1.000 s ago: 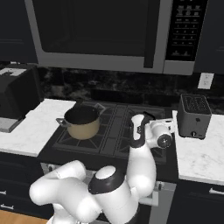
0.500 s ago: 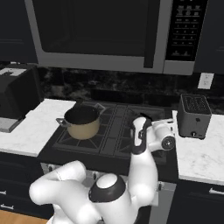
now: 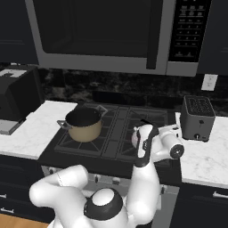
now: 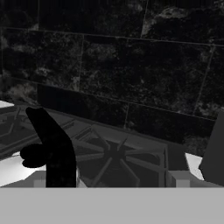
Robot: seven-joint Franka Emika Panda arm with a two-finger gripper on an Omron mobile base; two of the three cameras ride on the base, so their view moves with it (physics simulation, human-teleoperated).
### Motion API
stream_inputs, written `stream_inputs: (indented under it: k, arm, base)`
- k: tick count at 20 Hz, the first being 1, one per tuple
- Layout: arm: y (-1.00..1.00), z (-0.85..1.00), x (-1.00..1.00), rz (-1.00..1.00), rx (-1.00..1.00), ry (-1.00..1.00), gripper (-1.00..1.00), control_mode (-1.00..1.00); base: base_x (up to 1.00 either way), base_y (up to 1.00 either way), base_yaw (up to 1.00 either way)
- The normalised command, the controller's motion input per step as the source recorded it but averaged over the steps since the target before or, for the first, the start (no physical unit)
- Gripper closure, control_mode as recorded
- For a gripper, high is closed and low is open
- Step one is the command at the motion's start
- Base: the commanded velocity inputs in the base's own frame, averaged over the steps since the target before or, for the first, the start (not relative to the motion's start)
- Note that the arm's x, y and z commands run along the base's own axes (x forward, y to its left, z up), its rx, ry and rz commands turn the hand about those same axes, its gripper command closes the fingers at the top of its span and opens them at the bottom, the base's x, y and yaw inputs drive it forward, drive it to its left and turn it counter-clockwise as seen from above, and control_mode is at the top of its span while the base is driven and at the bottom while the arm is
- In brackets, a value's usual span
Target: Pick the kettle from the counter and place it on a stove burner. Then turn the burner on.
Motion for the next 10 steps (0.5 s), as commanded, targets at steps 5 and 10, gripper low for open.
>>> stream_inputs:
  k: [5,10]
  arm:
    - [0.00,-0.30,-0.01,0.09,-0.01,-0.11,-1.00,-1.00]
    - [0.00,-0.41,0.14,0.08,-0.01,-0.20,-1.00,-1.00]
  base:
    - [0.00,0.00,0.00]
    - [0.00,0.00,0.00]
